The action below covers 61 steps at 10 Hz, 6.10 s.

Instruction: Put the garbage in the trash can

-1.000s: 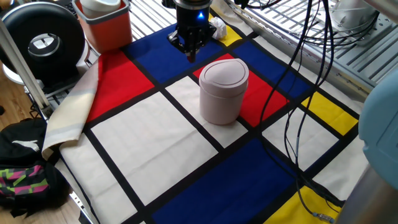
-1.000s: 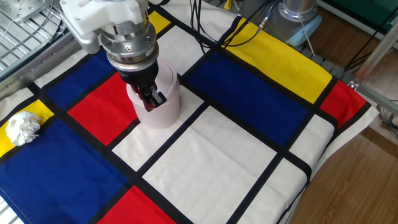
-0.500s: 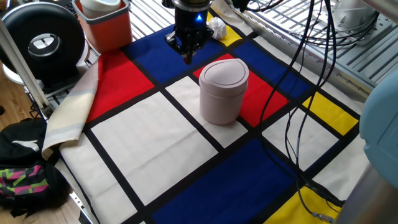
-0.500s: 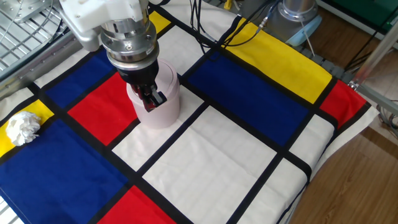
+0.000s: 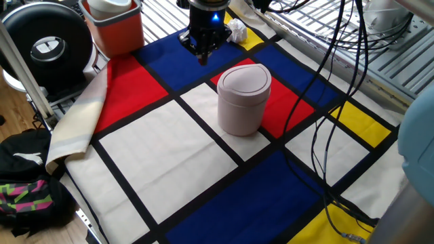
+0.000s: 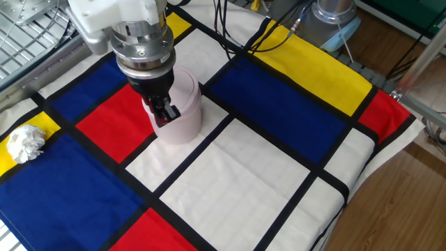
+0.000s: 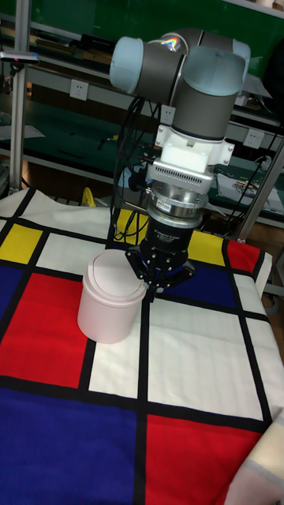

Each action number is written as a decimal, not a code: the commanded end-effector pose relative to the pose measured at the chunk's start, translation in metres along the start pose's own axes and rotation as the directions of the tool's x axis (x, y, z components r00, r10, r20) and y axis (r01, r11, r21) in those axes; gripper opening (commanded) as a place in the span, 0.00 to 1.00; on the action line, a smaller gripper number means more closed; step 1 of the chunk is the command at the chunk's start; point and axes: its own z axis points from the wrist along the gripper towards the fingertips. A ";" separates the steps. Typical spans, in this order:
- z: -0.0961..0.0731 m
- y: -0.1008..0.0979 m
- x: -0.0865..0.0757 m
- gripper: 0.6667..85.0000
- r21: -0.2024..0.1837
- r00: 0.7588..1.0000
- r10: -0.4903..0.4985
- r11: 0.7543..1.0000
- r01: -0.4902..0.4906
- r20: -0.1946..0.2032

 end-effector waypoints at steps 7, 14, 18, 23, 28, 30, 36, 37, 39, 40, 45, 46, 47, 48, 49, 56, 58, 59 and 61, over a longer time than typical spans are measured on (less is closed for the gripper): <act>0.031 0.013 -0.031 0.00 -0.032 0.996 -0.087 0.996 0.086 -0.015; 0.096 0.029 -0.078 0.00 -0.016 0.995 -0.099 0.995 0.099 0.006; 0.095 0.036 -0.071 0.00 -0.047 0.997 -0.078 0.996 0.077 -0.018; 0.095 0.037 -0.070 0.00 -0.048 1.000 0.000 0.999 -0.002 -0.027; 0.094 0.049 -0.078 0.00 -0.093 1.000 0.017 0.996 -0.017 0.005; 0.093 0.052 -0.084 0.00 -0.108 0.999 0.022 0.994 -0.019 0.027; 0.119 0.040 -0.105 0.00 -0.057 0.998 -0.068 0.996 0.067 -0.013; 0.131 0.045 -0.116 0.00 -0.069 0.997 -0.076 0.995 0.074 -0.015; 0.150 0.047 -0.133 0.00 -0.069 0.996 -0.091 0.994 0.090 -0.010; 0.155 0.049 -0.137 0.00 -0.069 0.996 -0.094 0.993 0.093 -0.009; 0.153 0.048 -0.133 0.00 -0.065 0.996 -0.087 0.994 0.085 -0.022; 0.153 0.049 -0.133 0.00 -0.068 0.996 -0.090 0.994 0.088 -0.021; 0.153 0.050 -0.133 0.00 -0.072 0.996 -0.089 0.994 0.087 -0.021; 0.153 0.050 -0.132 0.00 -0.075 0.996 -0.089 0.993 0.087 -0.022; 0.153 0.051 -0.133 0.00 -0.076 0.996 -0.087 0.993 0.086 -0.019; 0.153 0.022 -0.146 0.00 0.036 0.999 0.045 0.998 -0.046 0.025; 0.153 0.025 -0.157 0.00 0.020 0.994 0.080 0.996 -0.082 0.067; 0.153 0.027 -0.160 0.00 0.009 0.993 0.089 0.996 -0.089 0.078; 0.153 0.031 -0.162 0.00 -0.005 0.992 0.092 0.996 -0.092 0.086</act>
